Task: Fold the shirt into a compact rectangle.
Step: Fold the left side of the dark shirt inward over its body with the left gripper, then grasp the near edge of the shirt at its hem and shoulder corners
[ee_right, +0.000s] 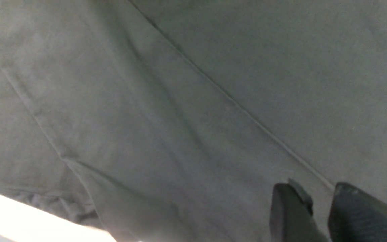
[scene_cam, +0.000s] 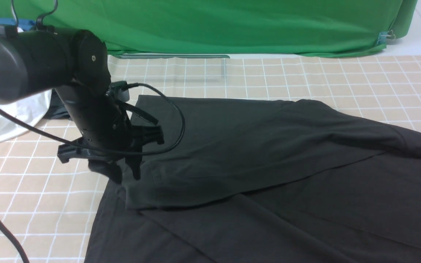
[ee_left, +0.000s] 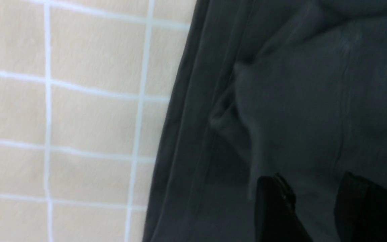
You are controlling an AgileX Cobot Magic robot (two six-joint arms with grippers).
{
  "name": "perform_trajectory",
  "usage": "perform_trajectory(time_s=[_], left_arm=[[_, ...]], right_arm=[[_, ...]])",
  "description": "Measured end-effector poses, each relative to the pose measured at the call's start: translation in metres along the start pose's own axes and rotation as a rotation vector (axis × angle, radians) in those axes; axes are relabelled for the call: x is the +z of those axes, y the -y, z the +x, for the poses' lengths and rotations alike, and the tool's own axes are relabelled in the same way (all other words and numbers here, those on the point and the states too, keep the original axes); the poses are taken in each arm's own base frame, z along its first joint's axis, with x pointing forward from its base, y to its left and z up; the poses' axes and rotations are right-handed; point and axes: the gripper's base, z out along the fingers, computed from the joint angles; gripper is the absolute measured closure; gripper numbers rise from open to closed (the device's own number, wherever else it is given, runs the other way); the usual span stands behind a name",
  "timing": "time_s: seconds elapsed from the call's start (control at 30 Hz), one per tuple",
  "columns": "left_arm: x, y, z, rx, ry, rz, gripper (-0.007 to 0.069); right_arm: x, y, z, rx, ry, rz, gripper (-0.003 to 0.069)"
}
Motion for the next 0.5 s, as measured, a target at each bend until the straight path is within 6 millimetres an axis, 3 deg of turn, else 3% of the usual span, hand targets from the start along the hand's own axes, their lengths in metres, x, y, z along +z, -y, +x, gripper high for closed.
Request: perform_trajectory(time_s=[0.07, 0.2, 0.23, 0.33, 0.37, 0.5], left_arm=[[-0.003, -0.002, 0.005, 0.014, -0.024, -0.012, 0.0369], [-0.013, -0.008, 0.021, 0.017, -0.01, 0.003, 0.0447], [-0.015, -0.012, 0.035, 0.003, -0.005, 0.036, 0.051], [-0.016, -0.017, 0.054, -0.019, 0.005, 0.085, 0.0574], [-0.017, -0.022, 0.071, -0.037, 0.016, 0.119, 0.0601], [-0.006, -0.036, 0.106, -0.06, -0.021, 0.129, 0.0613]], right_arm=[[0.0, 0.0, -0.001, -0.012, 0.006, 0.0, 0.0432], [0.0, 0.0, -0.002, -0.017, 0.025, 0.0, 0.0426], [0.0, 0.0, -0.003, -0.018, 0.034, 0.001, 0.0424], [0.0, 0.0, -0.004, -0.018, 0.043, 0.001, 0.0424], [0.0, 0.0, -0.005, -0.018, 0.05, 0.001, 0.0424], [0.0, 0.0, -0.005, -0.018, 0.056, 0.001, 0.0424]])
